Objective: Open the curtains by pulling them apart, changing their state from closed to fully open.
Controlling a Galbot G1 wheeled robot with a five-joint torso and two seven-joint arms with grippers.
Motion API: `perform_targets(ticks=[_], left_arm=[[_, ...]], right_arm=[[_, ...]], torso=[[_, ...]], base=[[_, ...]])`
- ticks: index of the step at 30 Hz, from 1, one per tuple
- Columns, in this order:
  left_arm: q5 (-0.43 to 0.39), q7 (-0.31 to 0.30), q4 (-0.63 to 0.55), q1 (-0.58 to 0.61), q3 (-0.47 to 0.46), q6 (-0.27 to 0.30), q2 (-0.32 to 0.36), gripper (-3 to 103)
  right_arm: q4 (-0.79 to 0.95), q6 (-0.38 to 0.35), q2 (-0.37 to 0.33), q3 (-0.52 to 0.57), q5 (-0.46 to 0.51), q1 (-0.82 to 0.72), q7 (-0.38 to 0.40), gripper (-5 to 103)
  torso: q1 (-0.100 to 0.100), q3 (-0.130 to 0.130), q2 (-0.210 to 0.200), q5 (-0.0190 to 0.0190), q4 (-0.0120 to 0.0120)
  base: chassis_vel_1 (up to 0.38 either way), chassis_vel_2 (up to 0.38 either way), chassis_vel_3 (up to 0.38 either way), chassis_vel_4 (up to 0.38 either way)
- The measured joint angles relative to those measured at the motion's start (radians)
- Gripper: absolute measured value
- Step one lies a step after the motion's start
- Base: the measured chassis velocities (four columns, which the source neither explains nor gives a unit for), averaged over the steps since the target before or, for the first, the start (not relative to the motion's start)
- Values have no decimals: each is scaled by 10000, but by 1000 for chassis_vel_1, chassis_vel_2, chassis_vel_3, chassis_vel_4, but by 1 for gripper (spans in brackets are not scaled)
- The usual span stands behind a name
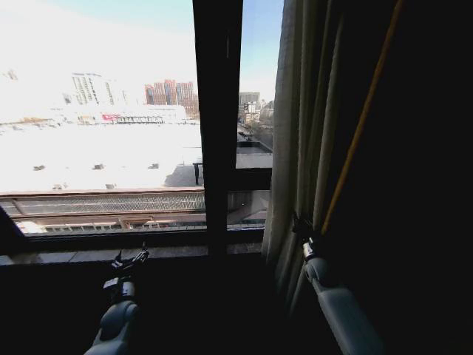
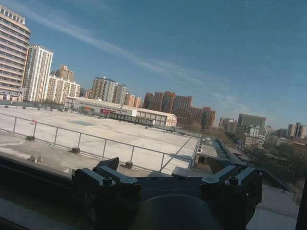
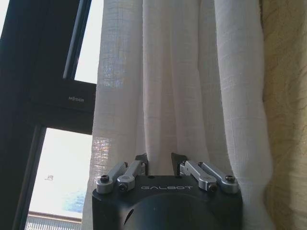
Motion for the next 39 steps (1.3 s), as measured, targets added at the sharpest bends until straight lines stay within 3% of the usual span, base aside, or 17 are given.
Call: perform_targets(ticks=[5, 7, 14, 20, 39], left_arm=[[0, 0, 0, 0, 1, 0, 0, 100], [0, 0, 0, 0, 0, 0, 0, 100], [0, 0, 0, 0, 0, 0, 0, 100], [0, 0, 0, 0, 0, 0, 0, 100], [0, 0, 0, 0, 0, -1, 0, 100]], right_arm=[[861, -21, -104, -129, 109, -700, -117, 48], [945, -21, -108, -131, 110, -775, -116, 48], [1475, -12, -113, -20, 210, -1321, -228, 81], [1733, -23, -182, -34, 412, -1652, -479, 99], [1786, 6, 156, -97, 198, -1860, -505, 100]], torso=[[0, 0, 0, 1, 0], [0, 0, 0, 0, 0], [0, 0, 0, 0, 0], [0, -1, 0, 1, 0], [0, 0, 0, 1, 0]], base=[[0, 0, 0, 0], [0, 0, 0, 0], [0, 0, 0, 0], [0, 0, 0, 0], [15, 9, -12, -12]])
